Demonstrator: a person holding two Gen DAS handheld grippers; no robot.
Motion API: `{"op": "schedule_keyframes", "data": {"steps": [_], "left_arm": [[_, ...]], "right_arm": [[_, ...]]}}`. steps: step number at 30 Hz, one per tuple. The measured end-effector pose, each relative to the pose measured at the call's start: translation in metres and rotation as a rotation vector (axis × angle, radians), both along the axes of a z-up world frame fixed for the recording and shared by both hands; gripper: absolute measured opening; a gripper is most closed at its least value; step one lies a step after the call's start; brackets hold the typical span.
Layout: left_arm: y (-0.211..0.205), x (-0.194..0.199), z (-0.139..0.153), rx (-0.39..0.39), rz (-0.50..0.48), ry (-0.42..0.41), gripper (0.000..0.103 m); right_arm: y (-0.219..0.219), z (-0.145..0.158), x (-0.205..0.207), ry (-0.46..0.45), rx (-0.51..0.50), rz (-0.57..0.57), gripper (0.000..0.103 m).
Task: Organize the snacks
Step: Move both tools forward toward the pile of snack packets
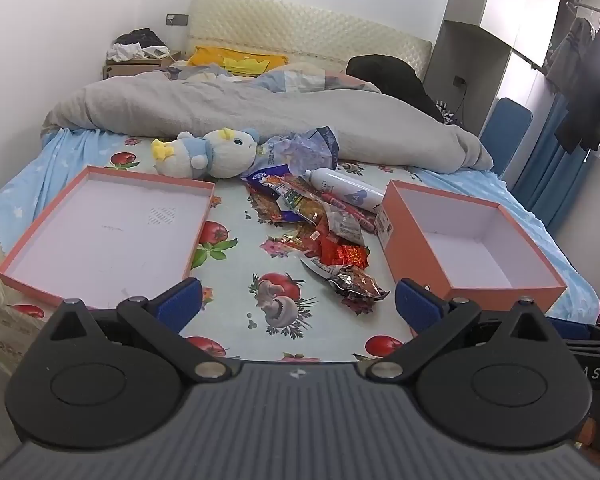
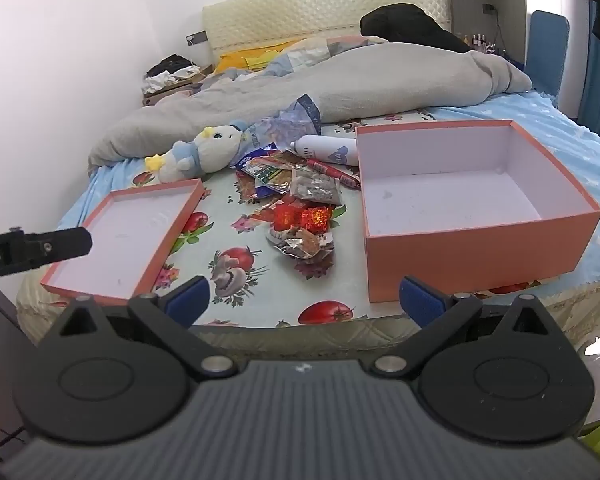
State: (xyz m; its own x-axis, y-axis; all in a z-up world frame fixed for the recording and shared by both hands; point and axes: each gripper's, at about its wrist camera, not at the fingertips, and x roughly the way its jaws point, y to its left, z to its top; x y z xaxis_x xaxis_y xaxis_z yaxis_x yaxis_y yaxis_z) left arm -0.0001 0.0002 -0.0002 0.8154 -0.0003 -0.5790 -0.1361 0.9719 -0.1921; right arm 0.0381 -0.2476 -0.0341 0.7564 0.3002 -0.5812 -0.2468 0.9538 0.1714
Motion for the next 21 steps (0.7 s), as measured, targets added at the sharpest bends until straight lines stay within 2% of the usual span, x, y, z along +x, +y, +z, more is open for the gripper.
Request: {"op": "schedule_keyframes", "data": {"steps": [14,21], "left_arm": [[-0.004,0.007,-0.010,0.010,-0.007,0.010,0.103],[-0.003,0.013,-0.013,-0.009,-0.007,0.018,0.103]], "right_arm": [[0.000,-0.001,0.000,0.003,0.000,-0.003,0.103],[-0.003,-0.002,0.002,0.006,-0.002,-0.010,0.103]]}}
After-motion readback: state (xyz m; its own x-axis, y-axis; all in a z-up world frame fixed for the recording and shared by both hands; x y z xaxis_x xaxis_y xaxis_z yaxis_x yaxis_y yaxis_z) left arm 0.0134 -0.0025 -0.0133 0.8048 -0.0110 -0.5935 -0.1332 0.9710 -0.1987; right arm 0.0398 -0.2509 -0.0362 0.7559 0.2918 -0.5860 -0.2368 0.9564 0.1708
